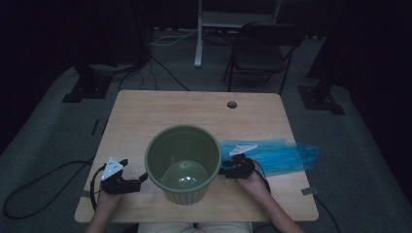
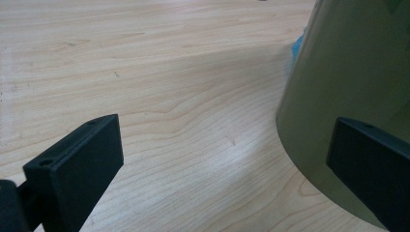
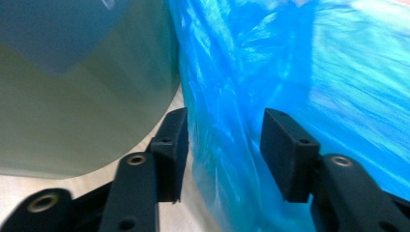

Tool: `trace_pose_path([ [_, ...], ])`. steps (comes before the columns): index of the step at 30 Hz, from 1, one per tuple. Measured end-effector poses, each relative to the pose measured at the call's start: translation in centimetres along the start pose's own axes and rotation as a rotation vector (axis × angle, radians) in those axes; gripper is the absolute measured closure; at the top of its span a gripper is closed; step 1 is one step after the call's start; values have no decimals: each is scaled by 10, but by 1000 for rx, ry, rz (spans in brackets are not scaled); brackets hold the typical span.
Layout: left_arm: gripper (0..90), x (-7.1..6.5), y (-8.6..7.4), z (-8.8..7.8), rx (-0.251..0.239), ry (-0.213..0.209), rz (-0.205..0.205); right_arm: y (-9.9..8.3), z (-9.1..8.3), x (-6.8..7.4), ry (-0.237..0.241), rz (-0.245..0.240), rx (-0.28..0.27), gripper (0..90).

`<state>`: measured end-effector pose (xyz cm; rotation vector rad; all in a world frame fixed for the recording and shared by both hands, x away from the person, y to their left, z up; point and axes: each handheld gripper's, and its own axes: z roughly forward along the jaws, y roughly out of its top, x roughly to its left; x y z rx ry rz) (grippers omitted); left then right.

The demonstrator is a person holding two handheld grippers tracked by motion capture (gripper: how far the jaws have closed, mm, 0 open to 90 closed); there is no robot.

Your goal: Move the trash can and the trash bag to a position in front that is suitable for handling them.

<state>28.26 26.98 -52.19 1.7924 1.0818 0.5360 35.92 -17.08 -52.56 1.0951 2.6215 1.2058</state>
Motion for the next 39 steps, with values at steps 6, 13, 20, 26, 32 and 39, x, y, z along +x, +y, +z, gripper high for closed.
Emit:
trace_pose_path([
  [6, 2, 0, 0, 0, 2, -2, 5, -7, -53, -4, -90, 79, -124, 379],
  [13, 2, 1, 0, -1, -1, 1, 0, -41, -118, -39, -326, 223, -201, 307],
  [20, 2, 0, 0, 1, 2, -4, -10, -89, -143, -64, -497, 362, -179, 284],
  [26, 2, 1, 1, 1, 2, -8, -14, -110, -133, -83, -559, 469, -152, 254],
  [32, 2, 1, 0, 2, 4, -9, -17, -103, -116, -94, -596, 467, -127, 238],
  [39, 2, 1, 0, 1, 6, -11, -13, -85, -91, -103, -670, 401, -80, 244],
])
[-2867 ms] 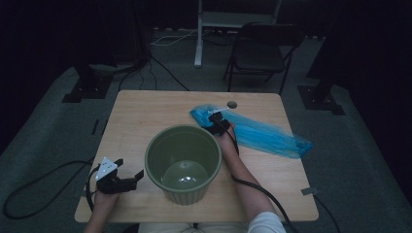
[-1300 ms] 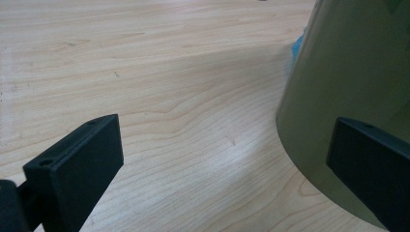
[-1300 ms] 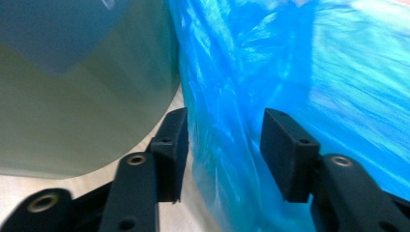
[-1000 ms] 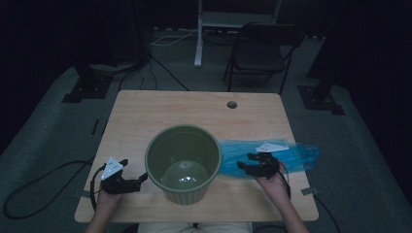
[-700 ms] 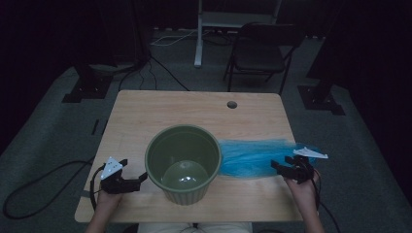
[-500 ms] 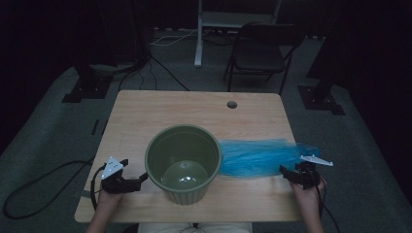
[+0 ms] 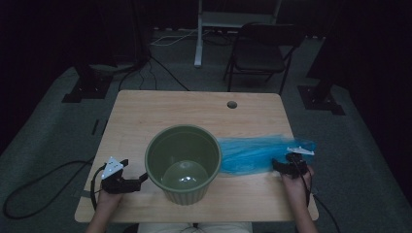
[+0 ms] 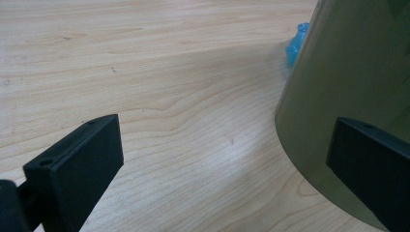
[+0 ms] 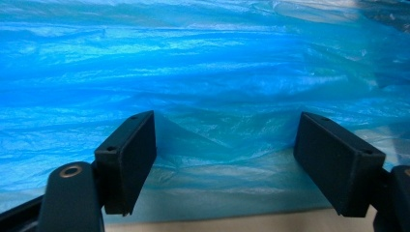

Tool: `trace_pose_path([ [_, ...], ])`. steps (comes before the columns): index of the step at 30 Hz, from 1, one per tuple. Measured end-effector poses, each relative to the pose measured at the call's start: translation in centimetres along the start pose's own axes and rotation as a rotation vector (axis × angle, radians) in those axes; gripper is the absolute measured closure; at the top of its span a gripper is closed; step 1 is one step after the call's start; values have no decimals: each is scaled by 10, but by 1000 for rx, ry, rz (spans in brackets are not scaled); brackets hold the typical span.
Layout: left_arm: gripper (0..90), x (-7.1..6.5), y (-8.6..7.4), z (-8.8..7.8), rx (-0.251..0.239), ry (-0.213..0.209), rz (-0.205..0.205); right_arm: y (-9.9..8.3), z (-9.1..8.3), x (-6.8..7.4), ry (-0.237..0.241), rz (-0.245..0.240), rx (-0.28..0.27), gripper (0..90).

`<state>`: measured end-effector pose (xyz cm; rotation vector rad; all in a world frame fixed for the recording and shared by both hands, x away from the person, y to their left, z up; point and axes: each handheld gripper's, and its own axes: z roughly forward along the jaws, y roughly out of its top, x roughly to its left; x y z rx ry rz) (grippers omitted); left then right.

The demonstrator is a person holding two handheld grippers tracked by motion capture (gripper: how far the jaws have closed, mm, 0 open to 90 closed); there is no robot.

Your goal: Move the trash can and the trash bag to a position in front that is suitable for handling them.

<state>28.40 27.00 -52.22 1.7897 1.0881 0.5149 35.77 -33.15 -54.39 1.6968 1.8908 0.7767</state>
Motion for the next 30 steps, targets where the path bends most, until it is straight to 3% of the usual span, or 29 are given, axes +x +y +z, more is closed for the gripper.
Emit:
trace_pose_path([
  [2, 2, 1, 0, 0, -1, 1, -4, 5, 6, 6, 7, -16, -24, 343],
  [8, 2, 0, 0, -1, 0, -1, 5, 37, 28, 15, 35, -47, 0, 876],
  [10, 2, 0, 0, -1, -2, 1, 8, 52, 39, 21, 44, -67, 28, 892],
  [15, 2, 1, 0, -2, -4, 3, 5, 86, 59, 36, 72, -101, 39, 886],
  [16, 2, 2, 0, -2, -4, 5, 6, 94, 61, 39, 74, -103, 29, 825],
  [17, 2, 2, 0, -2, -4, 4, 4, 100, 62, 41, 90, -96, 18, 681],
  [20, 2, 2, -1, -3, -3, 6, 4, 114, 60, 46, 107, -86, -10, 517],
  [23, 2, 2, -1, -3, -6, 4, 2, 121, 55, 46, 122, -66, -26, 397],
  [27, 2, 1, -1, -3, -3, 6, 0, 120, 41, 44, 187, -9, -69, 339],
  [30, 2, 1, -1, -3, -3, 3, -2, 116, 28, 52, 226, -19, -100, 307],
])
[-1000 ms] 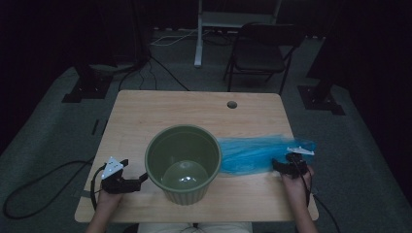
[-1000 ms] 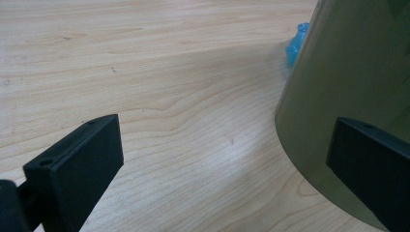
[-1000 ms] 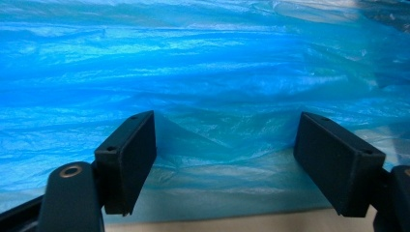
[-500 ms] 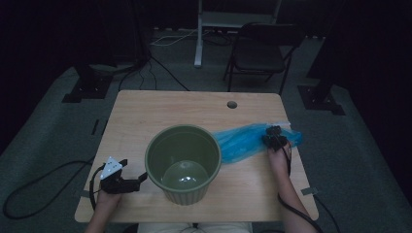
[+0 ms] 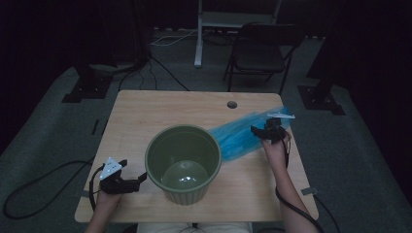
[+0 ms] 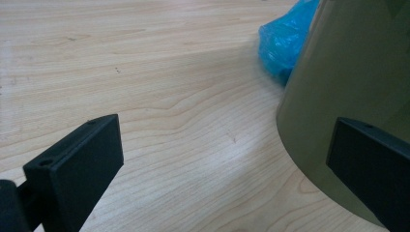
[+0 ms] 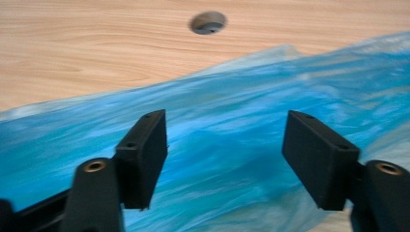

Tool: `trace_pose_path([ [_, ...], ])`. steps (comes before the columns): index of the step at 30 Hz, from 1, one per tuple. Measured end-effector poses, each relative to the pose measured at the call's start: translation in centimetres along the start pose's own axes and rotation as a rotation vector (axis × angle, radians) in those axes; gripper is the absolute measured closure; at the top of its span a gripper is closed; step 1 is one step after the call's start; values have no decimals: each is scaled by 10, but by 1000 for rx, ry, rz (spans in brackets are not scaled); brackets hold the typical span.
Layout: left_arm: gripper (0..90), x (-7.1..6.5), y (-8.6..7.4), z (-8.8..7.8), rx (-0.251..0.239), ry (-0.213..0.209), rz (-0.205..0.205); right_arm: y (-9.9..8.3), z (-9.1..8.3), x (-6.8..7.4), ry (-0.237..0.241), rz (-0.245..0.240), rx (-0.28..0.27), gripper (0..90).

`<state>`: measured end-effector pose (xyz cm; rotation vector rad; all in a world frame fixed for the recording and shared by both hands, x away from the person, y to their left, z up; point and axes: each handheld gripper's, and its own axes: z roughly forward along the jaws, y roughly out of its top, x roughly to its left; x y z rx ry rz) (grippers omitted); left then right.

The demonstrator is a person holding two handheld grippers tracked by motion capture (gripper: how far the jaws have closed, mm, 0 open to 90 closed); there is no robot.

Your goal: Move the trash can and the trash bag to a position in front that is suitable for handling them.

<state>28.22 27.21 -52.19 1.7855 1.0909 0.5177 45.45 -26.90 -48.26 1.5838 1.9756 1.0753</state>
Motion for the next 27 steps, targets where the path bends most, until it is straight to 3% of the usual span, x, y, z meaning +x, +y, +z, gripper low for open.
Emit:
trace_pose_path([
  [3, 2, -1, 0, 1, 1, 1, 7, -6, -9, 18, 103, 6, -22, 305],
  [7, 2, -2, 0, 1, -2, -3, 8, -25, -14, 62, 237, -60, -24, 305],
  [11, 2, 0, 0, 1, 0, -5, 3, -46, -8, 99, 327, -147, 17, 304],
  [12, 2, 0, 0, 1, 0, -5, 3, -46, -8, 99, 327, -147, 17, 304],
  [16, 2, -1, 0, 1, 3, -9, 8, -58, 8, 127, 367, -230, 61, 292],
  [19, 2, 1, 0, 1, 2, -7, 3, -62, 21, 138, 360, -291, 94, 291],
  [25, 2, 3, -1, 1, 0, -2, -1, -71, 40, 147, 281, -377, 158, 300],
  [27, 2, 3, -1, 0, -3, -1, -3, -76, 40, 149, 231, -434, 132, 355],
])
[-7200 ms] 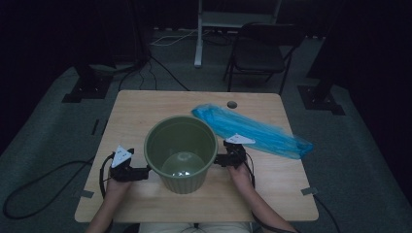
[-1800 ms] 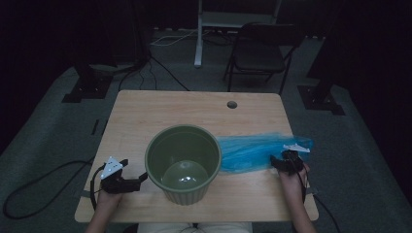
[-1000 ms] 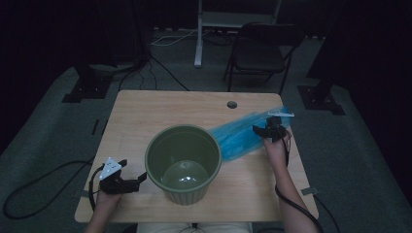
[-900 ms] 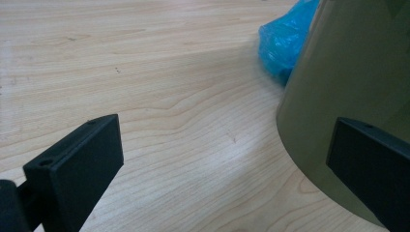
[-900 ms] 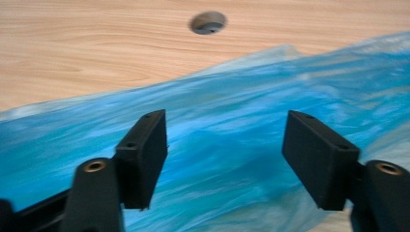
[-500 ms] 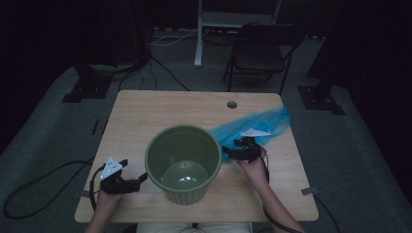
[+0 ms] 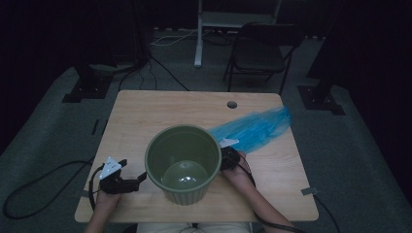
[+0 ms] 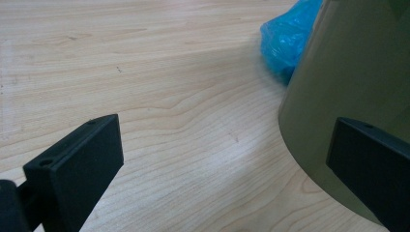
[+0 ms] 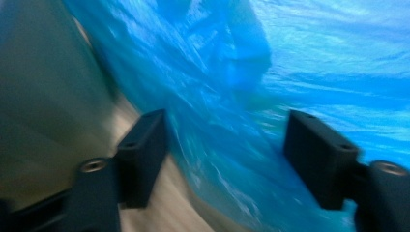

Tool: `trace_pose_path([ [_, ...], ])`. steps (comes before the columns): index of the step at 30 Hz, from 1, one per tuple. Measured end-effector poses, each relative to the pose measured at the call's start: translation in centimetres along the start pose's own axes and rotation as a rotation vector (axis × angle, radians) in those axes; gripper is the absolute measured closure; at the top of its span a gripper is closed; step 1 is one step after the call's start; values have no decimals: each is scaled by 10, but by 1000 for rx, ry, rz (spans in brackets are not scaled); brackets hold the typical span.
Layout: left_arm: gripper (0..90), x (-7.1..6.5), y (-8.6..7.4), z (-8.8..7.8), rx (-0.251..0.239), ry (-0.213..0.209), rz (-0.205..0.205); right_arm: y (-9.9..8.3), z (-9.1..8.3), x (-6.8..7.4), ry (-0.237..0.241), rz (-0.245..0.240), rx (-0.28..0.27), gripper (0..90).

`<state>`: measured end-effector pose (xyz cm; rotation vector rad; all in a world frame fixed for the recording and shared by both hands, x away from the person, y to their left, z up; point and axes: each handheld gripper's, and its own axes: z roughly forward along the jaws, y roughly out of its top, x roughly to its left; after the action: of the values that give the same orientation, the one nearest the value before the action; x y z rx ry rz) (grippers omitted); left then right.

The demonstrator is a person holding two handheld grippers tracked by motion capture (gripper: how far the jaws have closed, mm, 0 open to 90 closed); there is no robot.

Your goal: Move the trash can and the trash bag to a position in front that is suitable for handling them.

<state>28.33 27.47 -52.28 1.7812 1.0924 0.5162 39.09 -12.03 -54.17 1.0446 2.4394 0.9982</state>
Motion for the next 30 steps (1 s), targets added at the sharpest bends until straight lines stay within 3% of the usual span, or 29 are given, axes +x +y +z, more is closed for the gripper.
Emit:
trace_pose_path([
  [9, 2, 0, 0, 0, 1, -1, -1, -4, -8, -15, -36, 68, -2, 871],
  [14, 2, 1, 0, -1, -2, 2, -2, -14, -22, -23, -4, 79, -2, 888],
  [17, 2, 1, 1, -1, -5, 3, -4, -26, -40, -28, 40, 80, -8, 889],
  [21, 2, 1, 1, -1, -5, 4, -5, -48, -63, -38, 134, 99, -18, 889],
  [25, 2, 0, 2, 1, -2, 2, -3, -69, -78, -40, 177, 76, -3, 889],
  [30, 2, -1, 1, 2, 4, 1, 2, -86, -87, -28, 236, 15, 22, 886],
])
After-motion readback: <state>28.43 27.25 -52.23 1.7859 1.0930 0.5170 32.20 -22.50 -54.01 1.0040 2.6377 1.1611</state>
